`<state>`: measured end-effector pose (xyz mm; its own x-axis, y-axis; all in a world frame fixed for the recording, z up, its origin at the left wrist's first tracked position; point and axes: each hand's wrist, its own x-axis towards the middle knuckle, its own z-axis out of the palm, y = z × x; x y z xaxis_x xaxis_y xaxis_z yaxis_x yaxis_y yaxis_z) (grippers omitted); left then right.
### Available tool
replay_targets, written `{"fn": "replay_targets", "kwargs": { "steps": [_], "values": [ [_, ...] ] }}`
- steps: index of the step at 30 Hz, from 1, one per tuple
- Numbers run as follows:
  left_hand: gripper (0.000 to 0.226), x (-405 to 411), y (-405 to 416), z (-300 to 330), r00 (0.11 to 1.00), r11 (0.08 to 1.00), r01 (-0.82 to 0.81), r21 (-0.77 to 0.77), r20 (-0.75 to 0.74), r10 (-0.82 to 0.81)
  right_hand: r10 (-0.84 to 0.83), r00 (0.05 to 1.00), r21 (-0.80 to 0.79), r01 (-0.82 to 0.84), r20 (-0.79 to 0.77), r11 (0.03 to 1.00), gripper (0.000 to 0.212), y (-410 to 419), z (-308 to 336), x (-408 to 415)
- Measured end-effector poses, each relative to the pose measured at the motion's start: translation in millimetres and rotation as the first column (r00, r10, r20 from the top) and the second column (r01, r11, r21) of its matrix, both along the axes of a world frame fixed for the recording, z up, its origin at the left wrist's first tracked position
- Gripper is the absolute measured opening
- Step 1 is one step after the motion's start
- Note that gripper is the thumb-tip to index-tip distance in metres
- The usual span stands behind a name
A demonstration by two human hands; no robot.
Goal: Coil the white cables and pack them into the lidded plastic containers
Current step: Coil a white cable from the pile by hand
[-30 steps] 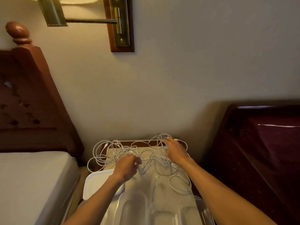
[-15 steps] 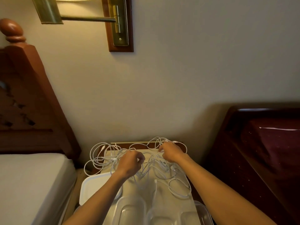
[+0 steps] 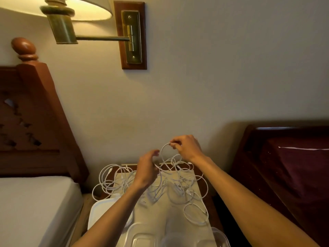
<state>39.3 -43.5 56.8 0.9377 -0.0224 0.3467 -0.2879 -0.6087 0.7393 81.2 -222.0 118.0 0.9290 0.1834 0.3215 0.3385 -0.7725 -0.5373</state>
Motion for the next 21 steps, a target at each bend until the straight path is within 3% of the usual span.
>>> {"fn": "replay_targets", "kwargs": {
  "steps": [4,7,13,15,17,19,21],
  "values": [
    [0.019,3,1,58,0.995,0.999,-0.03,-0.017,0.098,0.032,0.047,0.997,0.121,-0.054,0.064,0.991,0.014,-2,49,-7],
    [0.011,-1,11,100,0.995,0.995,0.037,-0.089,0.101,-0.028,0.052,0.993,0.25,-0.077,0.105,0.965,0.013,-7,83,-17],
    [0.026,-8,37,156,0.971,0.94,0.178,0.29,0.101,-0.215,0.025,0.997,0.549,-0.062,0.074,0.833,0.017,-11,133,-30],
    [0.027,-14,42,166,0.968,0.924,0.241,0.298,-0.002,-0.252,0.036,0.998,0.621,-0.065,0.059,0.781,0.019,-11,145,-32],
    [0.042,-26,42,179,0.945,0.884,0.316,0.343,-0.198,-0.261,0.05,0.997,0.636,-0.072,0.053,0.768,0.019,-12,152,-35],
    [0.081,-39,40,192,0.88,0.759,0.369,0.536,-0.464,-0.1,0.059,0.997,0.612,-0.075,0.046,0.787,0.02,-12,152,-39],
    [0.102,-50,35,204,0.859,0.596,0.358,0.719,-0.504,0.091,0.063,0.996,0.551,-0.084,0.057,0.83,0.019,-9,149,-43]
  ]
}}
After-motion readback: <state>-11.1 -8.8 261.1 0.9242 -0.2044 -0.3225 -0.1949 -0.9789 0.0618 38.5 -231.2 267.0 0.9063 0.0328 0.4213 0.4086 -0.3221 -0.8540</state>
